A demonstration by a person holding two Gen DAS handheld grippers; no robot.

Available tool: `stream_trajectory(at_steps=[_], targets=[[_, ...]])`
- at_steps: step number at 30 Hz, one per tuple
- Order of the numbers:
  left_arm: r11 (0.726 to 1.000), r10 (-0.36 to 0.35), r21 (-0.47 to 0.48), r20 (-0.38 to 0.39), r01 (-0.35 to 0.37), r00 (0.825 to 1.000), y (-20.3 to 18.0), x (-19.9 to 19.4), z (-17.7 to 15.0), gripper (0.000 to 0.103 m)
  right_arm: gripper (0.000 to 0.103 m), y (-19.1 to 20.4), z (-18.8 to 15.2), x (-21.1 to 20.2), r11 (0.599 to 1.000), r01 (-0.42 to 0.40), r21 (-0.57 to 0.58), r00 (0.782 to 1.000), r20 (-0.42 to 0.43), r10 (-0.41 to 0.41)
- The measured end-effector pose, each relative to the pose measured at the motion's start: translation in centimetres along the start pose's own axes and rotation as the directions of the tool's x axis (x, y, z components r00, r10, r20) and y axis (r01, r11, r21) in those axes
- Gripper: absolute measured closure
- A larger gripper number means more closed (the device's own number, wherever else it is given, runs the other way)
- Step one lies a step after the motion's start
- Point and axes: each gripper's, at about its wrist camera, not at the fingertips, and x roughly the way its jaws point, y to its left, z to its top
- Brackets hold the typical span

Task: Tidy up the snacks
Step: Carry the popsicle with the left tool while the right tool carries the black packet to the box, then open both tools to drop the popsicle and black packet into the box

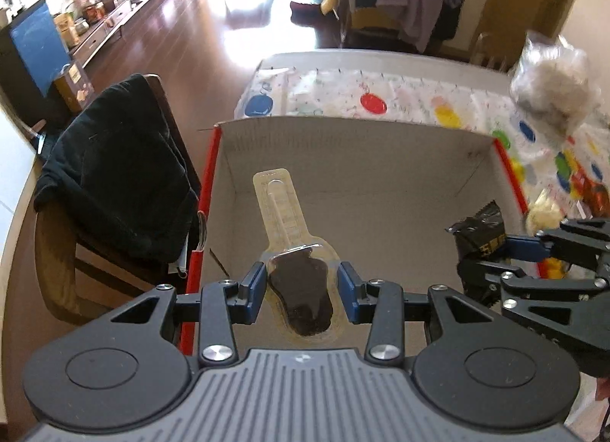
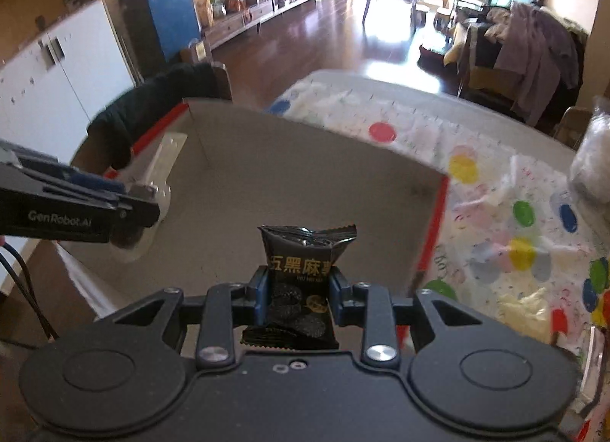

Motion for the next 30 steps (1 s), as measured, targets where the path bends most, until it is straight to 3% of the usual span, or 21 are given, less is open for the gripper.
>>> stream_trajectory(at_steps=[13, 20, 30], targets=[[0.985, -0.013, 0.167, -0.129, 0.035, 0.992, -2.1, 4.8, -0.8, 0.063, 0.072, 1.9, -0.4, 4.9, 0.999, 0.007, -0.052, 0.989, -0.147, -0.015], [0.985, -0.017, 0.166, -0.181, 0.048, 0.983, -2.0, 6.1, -1.1, 0.062, 0.070, 1.7, -0.6, 5.6, 0.999, 0.019, -0.033, 0.984, -0.178, -0.024], [0.990, -0.051, 0.119, -0.149, 0.069, 0.987, -0.8, 4.8, -1.2, 0.061, 0.058, 1.6, -0.2, 3.9, 1.000, -0.006, -0.002, 0.991, -0.133, 0.006]])
